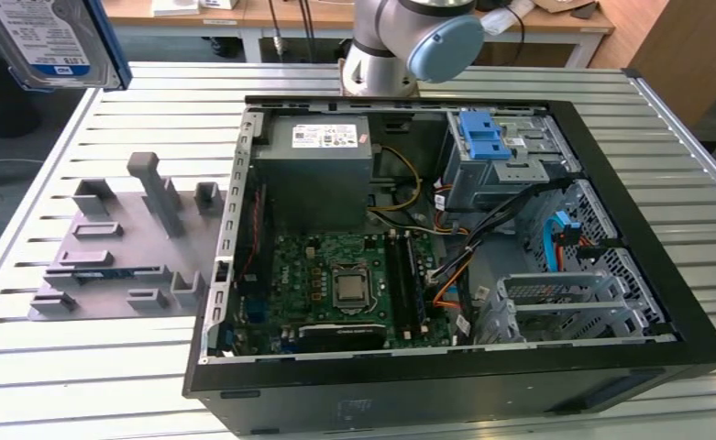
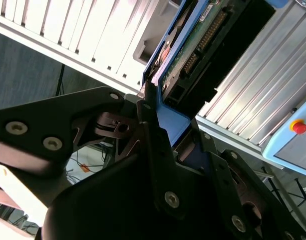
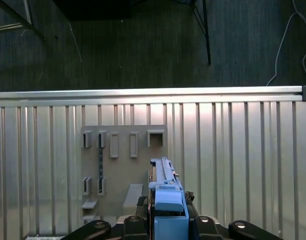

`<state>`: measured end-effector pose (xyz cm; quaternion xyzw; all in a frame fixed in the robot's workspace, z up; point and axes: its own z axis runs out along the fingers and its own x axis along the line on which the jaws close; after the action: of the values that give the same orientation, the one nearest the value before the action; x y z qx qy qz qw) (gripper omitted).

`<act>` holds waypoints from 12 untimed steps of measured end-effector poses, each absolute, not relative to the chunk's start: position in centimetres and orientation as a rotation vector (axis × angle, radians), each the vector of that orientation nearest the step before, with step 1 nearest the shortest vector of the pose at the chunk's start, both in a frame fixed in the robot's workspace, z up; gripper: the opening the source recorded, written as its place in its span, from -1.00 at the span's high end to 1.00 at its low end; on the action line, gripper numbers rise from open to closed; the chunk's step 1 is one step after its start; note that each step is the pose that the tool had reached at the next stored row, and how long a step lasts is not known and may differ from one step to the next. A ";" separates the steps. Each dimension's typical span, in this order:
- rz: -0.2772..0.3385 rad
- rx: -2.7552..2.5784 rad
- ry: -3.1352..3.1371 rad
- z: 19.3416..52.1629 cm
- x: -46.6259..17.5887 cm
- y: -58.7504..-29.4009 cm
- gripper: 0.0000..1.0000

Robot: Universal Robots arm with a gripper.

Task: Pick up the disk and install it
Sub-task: 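Pick up the disk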

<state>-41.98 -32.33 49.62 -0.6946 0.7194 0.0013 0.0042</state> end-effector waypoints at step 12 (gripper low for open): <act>0.004 -2.176 2.254 49.6 -41.1 -32.3 0.27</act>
<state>-41.13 -32.33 49.62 -0.6946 0.7194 0.0013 0.0042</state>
